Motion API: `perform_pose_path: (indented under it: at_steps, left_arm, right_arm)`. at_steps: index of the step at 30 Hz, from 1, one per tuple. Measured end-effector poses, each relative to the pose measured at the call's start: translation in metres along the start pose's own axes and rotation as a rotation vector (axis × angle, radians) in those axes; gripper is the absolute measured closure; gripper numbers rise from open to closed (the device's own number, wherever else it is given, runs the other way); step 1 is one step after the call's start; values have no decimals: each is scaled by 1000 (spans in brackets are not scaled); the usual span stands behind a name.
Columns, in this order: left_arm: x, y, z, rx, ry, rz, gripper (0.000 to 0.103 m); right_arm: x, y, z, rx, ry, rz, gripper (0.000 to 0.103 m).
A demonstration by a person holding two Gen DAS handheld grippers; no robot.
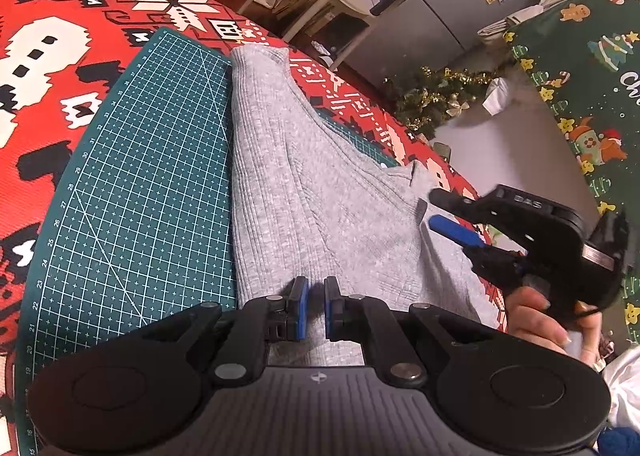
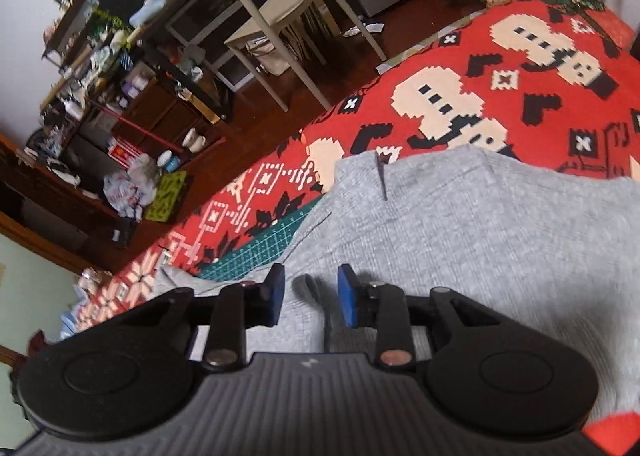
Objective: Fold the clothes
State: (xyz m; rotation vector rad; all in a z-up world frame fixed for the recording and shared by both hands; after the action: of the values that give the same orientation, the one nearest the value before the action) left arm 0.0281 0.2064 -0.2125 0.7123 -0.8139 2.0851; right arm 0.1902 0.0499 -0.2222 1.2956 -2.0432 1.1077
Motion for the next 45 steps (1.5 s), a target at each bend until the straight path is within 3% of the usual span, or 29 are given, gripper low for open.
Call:
perform_pose_path:
  at_steps: [3,4,5,8,13,21,26,30,37,41,45]
  left_arm:
    - [0,-1,0,-4,1,1,97]
    - [-1,-1,0,-4,1,-2,97]
    - [-2,-1,0,-3,2,-4,97]
    - [-3,0,-1,-4,3,-11,97]
    - [-3,0,-1,-8,3,-16,97]
    - [-3,1,0,-12,-4,-18,97]
    - [2,-1,8,-36,0,-3,97]
    - [8,-2,17,-61,1,16,97]
    - [22,-3,27,-152,-117,84,90]
    - [27,-3,35,-212,-183,126,81]
    - [21,1,37,-248,-212,95,76]
  right_arm:
    - [-10,1,-3,30,5,-11,76]
    - [-13,1,-4,40,7,-15,91]
    - [-14,3,-6,53,12,-17,98]
    - [-10,7,-10,88,75,28,100]
    - [8,-2,-4,15,106,88,100]
    - [-3,0,5,30,153,77,99]
    - [17,-6,10,15,184,113,90]
    - [51,9,3,46,188,111,79]
    - [100,50,-12,119,174,75,61]
    - [124,69,-13,148,192,69,59]
    - [136,77,-15,153,227,91,47]
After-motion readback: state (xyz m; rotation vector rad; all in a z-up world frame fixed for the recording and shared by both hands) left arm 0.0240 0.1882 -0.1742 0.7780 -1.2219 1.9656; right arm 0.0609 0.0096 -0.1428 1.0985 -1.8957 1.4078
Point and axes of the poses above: each gripper's, at about its wrist camera, not at the fingertips, and x roughly against the way its jaws point, z to its right, y to its underside, the point moved 8 cm from there along -x, roughly the way its jaws point, and after that the axes turned 6 degrees about -z, right-handed, at the moved point
